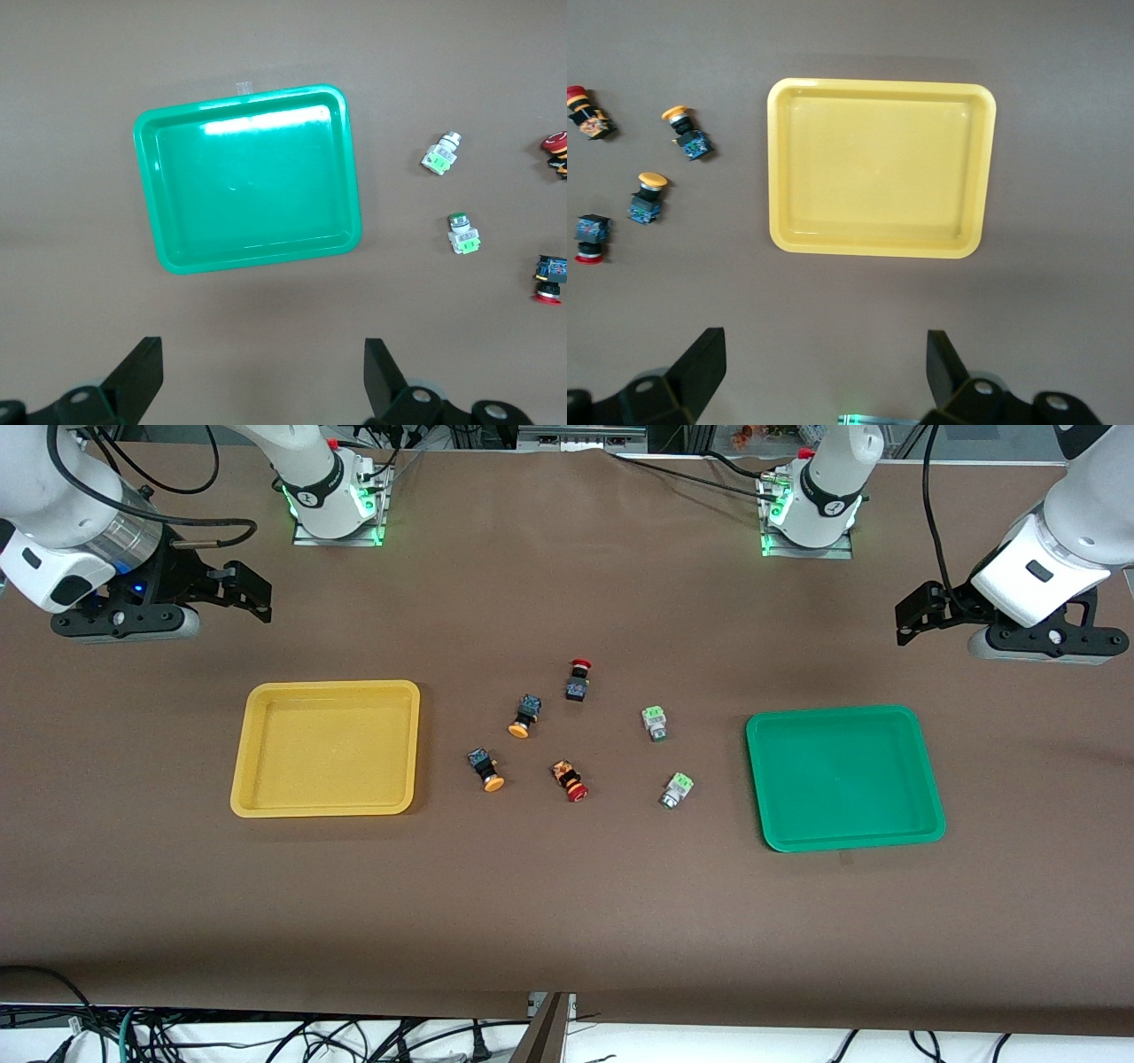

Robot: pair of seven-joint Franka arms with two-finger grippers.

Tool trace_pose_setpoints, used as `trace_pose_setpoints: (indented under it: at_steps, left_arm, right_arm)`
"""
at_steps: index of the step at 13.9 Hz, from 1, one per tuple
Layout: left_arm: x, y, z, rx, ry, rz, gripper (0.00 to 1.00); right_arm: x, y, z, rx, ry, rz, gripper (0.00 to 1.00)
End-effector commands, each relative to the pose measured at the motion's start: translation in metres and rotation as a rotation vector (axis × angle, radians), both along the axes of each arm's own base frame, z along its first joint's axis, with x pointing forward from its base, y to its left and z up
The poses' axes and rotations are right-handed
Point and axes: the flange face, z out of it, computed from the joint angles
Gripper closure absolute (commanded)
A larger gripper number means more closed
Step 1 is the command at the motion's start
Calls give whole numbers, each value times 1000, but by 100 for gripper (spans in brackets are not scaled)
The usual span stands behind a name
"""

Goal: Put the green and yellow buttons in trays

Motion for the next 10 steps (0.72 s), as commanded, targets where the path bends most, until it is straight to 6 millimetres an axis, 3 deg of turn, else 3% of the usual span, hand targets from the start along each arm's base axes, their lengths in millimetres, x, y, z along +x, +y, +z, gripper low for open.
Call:
trace_pose_setpoints:
  at_steps: [1,5,7,9,10]
  left_arm:
    - [-4,0,9,-1,-3,-3,0]
    - [-4,0,9,-1,-3,-3,0]
    - [-4,0,9,-1,-3,-3,0]
    - [-4,0,9,-1,-3,-3,0]
    - [-4,0,9,-1,-3,-1,0]
  right_arm:
    - [-2,0,4,-16,-12,6,0]
    - [4,4,2,-23,-9,38,0]
    - [3,16,-3,-24,-2,57,0]
    - [9,29,-20,-31,21,70,0]
    - [12,44,-34,-33,34,90,0]
